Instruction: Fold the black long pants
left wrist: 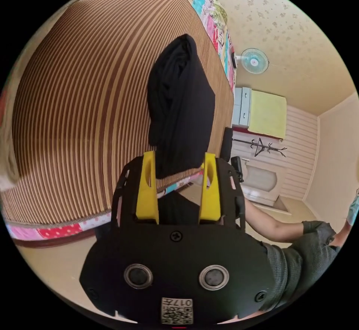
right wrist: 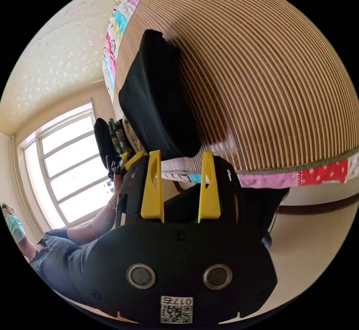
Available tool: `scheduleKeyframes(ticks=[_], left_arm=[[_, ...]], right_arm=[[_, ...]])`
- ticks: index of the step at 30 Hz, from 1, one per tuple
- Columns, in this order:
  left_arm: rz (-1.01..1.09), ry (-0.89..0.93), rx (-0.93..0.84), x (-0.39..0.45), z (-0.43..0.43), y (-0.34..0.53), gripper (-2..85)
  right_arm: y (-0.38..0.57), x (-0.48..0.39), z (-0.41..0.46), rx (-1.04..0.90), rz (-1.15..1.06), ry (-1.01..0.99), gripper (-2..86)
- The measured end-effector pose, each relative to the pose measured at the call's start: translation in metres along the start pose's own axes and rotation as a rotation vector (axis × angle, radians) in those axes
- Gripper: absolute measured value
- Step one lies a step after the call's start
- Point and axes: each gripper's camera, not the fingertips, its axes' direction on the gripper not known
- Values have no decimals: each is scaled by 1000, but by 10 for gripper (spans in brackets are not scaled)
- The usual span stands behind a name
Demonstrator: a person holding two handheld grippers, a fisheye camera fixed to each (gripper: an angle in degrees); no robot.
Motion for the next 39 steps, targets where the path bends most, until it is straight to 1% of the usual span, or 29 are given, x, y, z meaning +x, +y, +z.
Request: scheduleKeyframes(ticks=[4, 6, 8, 9, 10, 12, 13, 14, 16, 18, 20, 22, 24, 29, 31, 33, 35, 39], left_arm=[[4, 1, -41, -20, 2, -73, 200], [30, 41, -152, -29, 15, -109, 180], [24, 61, -226, -34, 25, -126, 164], [21, 21, -207, -33, 18, -132, 158], [22, 6, -200, -32, 15, -134, 154], [15, -21, -132, -31, -3, -134, 146], [7, -24, -122, -32, -7, -134, 143], [-13, 2, -140, -37, -12, -133, 138], [-46, 45, -212, -47, -13, -128, 125], [-79, 91, -302, -53, -11, -112, 115], [-76, 120, -339, -49, -8, -97, 109], [-74, 163, -367, -40, -1, -83, 104], [-84, 217, -410, -27, 14, -70, 101], [-88, 301, -547, 4, 63, -69, 100], [-55, 291, -605, 26, 83, -81, 100], [25, 246, -662, 65, 107, -106, 99], [84, 232, -688, 98, 126, -129, 99], [194, 286, -695, 179, 174, -183, 97]], right_arm=[[-53, -24, 14, -23, -9, -81, 185], [-69, -34, 22, -26, 12, -105, 192], [-80, -47, 33, -54, 30, -60, 200], [-81, -60, 37, -69, 14, 20, 195], [-79, -73, 38, -80, -27, 108, 190], [-67, -85, 36, -68, -87, 133, 183], [-58, -85, 30, -52, -96, 109, 178], [-53, -83, 27, -55, -88, 84, 174], [-32, -67, 19, -119, -14, -24, 161], [-9, -58, 9, -172, -8, -52, 151], [20, -47, -8, -182, -19, -98, 142], [60, -28, -41, -164, 0, -231, 132], [90, -20, -73, -123, 3, -289, 128], [148, -9, -166, -23, -36, -337, 118], [163, -6, -210, 15, -66, -367, 112], [169, -8, -245, 41, -104, -371, 109], [171, -9, -281, 74, -133, -375, 106], [172, -11, -386, 218, -186, -390, 101]])
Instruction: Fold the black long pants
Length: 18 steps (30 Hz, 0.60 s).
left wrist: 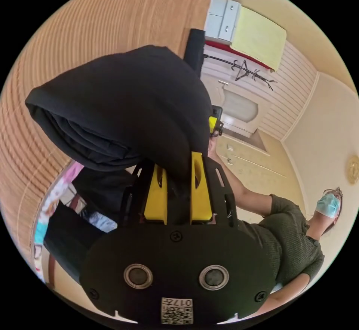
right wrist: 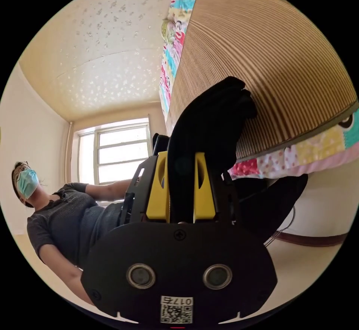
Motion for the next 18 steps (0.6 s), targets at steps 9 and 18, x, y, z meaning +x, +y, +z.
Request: scheduleKeyframes(ticks=[9, 18], left_arm=[[320, -84, 33, 157, 85, -217, 98], [193, -397, -207, 100, 196, -347, 120]], right_arm=[[-93, -124, -235, 178, -312, 134, 98], [-139, -74, -403, 370, 48, 601, 86]])
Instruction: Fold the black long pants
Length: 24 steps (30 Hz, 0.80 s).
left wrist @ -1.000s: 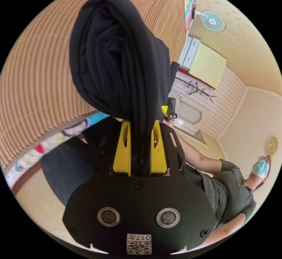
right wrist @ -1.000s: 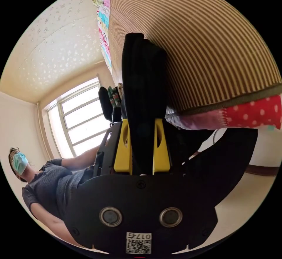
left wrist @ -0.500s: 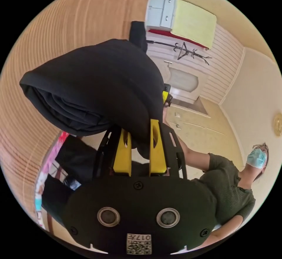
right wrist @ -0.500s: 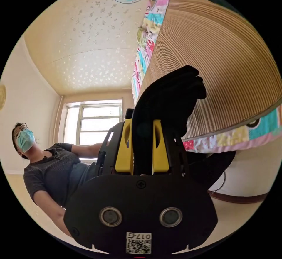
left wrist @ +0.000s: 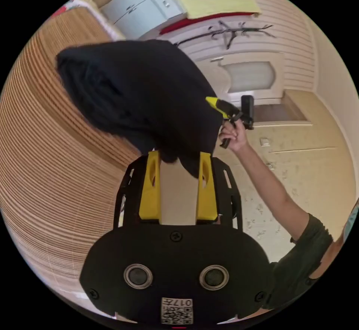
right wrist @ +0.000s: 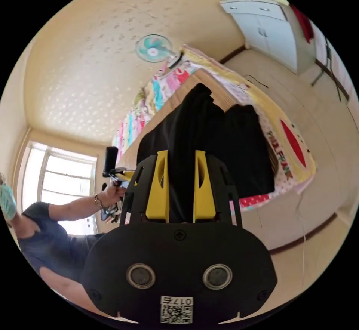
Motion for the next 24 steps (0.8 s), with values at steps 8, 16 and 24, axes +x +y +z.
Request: scheduleKeyframes(ticks=[8, 16, 24], left_arm=[[-514, -129, -395, -192, 44, 266, 65], [-1221, -244, -307, -209, -62, 562, 51], [-956, 600, 700, -172, 13, 526, 48]], right_arm=[[206, 145, 127, -173, 557, -92, 10], [496, 124, 251, -773, 953, -99, 4], [311, 77, 319, -760, 593, -99, 3]])
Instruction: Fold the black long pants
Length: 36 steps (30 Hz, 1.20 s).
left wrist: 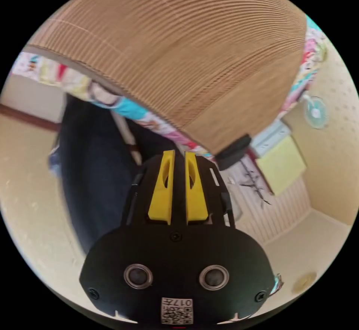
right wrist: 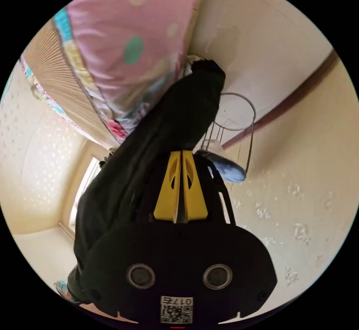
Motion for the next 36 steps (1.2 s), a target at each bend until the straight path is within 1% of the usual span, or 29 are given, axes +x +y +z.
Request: scheduleKeyframes(ticks=[1, 2, 3, 4, 5, 6, 7, 8, 9, 11, 12, 14, 16, 17, 19, 20, 21, 22, 23, 24, 25, 27, 28, 30, 31, 33, 34, 35, 36], left_arm=[[40, 21, -31, 4, 19, 0, 45], [72, 6, -153, 13, 58, 0, 33], [102, -81, -340, 27, 94, -2, 16], [138, -149, -423, 37, 108, -2, 16], [257, -341, -548, 63, 128, 3, 18], [402, -564, -609, 88, 140, 13, 30], [470, -673, -623, 97, 144, 18, 37], [576, -858, -630, 107, 150, 30, 44], [631, -986, -622, 107, 151, 38, 49], [647, -1067, -586, 91, 145, 45, 51], [637, -1065, -545, 73, 136, 49, 51], [601, -1029, -502, 35, 121, 55, 51], [509, -970, -553, -17, 106, 58, 51], [447, -946, -590, -52, 93, 60, 51], [383, -956, -537, -92, 62, 67, 48], [341, -941, -449, -113, 35, 73, 47], [318, -860, -350, -130, 6, 79, 47], [319, -802, -300, -137, -9, 83, 48], [346, -672, -191, -150, -40, 94, 49], [377, -581, -62, -163, -74, 108, 47], [382, -552, 12, -169, -91, 116, 47], [386, -458, 309, -196, -158, 151, 40], [393, -431, 386, -201, -174, 162, 42], [453, -318, 708, -217, -230, 211, 51], [469, -297, 780, -219, -241, 224, 52], [500, -238, 1050, -225, -279, 270, 62], [495, -227, 1105, -227, -287, 279, 67], [478, -209, 1180, -231, -301, 288, 94], [467, -200, 1196, -235, -313, 287, 122]], right_arm=[[-26, -44, -25, 32, -99, 29, 3], [-36, -68, -38, 53, -153, 39, 3], [-51, -117, -63, 99, -252, 60, 3], [-58, -164, -85, 145, -342, 79, 3], [-60, -188, -94, 168, -386, 85, 3], [-59, -230, -107, 204, -466, 86, 3], [-55, -267, -113, 232, -539, 72, 3], [-52, -283, -113, 244, -572, 61, 3], [-46, -310, -108, 261, -633, 31, 3], [-38, -336, -86, 263, -710, -22, 4], [-36, -342, -62, 252, -741, -57, 4], [-37, -334, -11, 214, -734, -119, 5], [-44, -292, 78, 119, -633, -239, 4], [-46, -276, 103, 91, -595, -274, 4], [-55, -208, 197, -48, -378, -452, 4], [-58, -193, 210, -59, -312, -551, 4], [-58, -172, 213, 26, -276, -773, 4], [-53, -161, 198, 193, -284, -886, 4], [-49, -159, 190, 266, -282, -899, 4], [-44, -160, 176, 366, -295, -877, 3], [-40, -167, 168, 403, -333, -827, 3], [-38, -182, 164, 392, -405, -733, 3], [-36, -190, 169, 369, -448, -675, 3], [-33, -198, 185, 337, -486, -620, 4], [-30, -198, 201, 321, -499, -617, 4], [-27, -190, 230, 315, -485, -665, 4], [-24, -180, 252, 336, -455, -734, 4], [-22, -174, 263, 355, -437, -776, 4], [-18, -161, 285, 402, -394, -873, 3]])
